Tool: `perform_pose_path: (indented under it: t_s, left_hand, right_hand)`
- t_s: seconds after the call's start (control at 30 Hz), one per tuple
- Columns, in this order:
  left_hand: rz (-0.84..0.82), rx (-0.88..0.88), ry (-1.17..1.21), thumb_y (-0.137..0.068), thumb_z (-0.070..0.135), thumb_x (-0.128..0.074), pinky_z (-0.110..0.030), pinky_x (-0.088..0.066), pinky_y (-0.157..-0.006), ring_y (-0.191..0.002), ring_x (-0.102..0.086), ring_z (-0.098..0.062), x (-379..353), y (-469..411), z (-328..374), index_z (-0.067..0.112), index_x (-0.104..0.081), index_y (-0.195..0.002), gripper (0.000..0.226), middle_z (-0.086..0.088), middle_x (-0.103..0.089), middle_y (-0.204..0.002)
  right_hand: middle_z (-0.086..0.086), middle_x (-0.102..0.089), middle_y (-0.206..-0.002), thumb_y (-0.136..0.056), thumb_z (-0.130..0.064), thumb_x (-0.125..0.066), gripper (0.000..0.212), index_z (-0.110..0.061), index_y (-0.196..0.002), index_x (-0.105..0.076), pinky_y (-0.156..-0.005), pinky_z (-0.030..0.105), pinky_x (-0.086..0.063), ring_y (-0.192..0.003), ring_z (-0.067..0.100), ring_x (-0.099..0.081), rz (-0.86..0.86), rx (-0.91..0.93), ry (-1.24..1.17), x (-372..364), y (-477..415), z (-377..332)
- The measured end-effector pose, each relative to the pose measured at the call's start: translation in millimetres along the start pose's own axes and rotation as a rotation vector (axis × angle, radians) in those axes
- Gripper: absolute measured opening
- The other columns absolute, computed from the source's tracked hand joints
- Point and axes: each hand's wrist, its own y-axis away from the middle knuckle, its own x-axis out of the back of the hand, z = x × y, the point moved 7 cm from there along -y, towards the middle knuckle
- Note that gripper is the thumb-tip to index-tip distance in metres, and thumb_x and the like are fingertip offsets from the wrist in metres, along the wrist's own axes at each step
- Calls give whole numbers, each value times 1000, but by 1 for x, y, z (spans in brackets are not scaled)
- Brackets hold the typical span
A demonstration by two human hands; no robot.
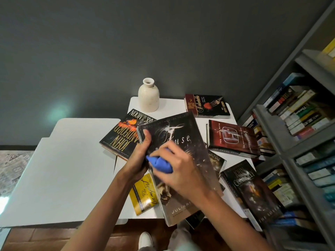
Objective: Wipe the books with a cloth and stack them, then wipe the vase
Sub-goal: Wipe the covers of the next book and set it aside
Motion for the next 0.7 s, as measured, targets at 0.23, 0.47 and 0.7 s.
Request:
perform_pose_path:
  t_s: [0.23,0.47,0.7]
  left_hand:
    - [-2,41,30,-74,62,-52,-33,-58,-85,-101,-70,-22,-5,4,-1,18,-67,-112,61,-9,-72,-114]
    - [6,32,-15,-43,79,-77,-34,-58,-85,-104,-69,-25,5,4,-5,23,-77,-100,79,-13,-70,-116]
    - [-63,10,20,-50,73,-78,-37,-55,-92,-110,-66,-25,-11,5,2,22,-72,-111,79,-12,-67,-124]
  right_hand:
    - [3,-53,-102,-85,-26,-69,21,-11,-101,-66,-76,24,-57,-85,10,-56,374,-244,84,45,-31,47]
    - [-1,-54,-97,-80,-28,-64,26,-10,-99,-67,-73,0,-45,-76,7,-55,230,-155,40,30,4,43]
    - [-1,-56,-93,-83,-18,-72,15,-10,-93,-65,-72,14,-45,-77,8,-54,463,-204,101,61,-50,46]
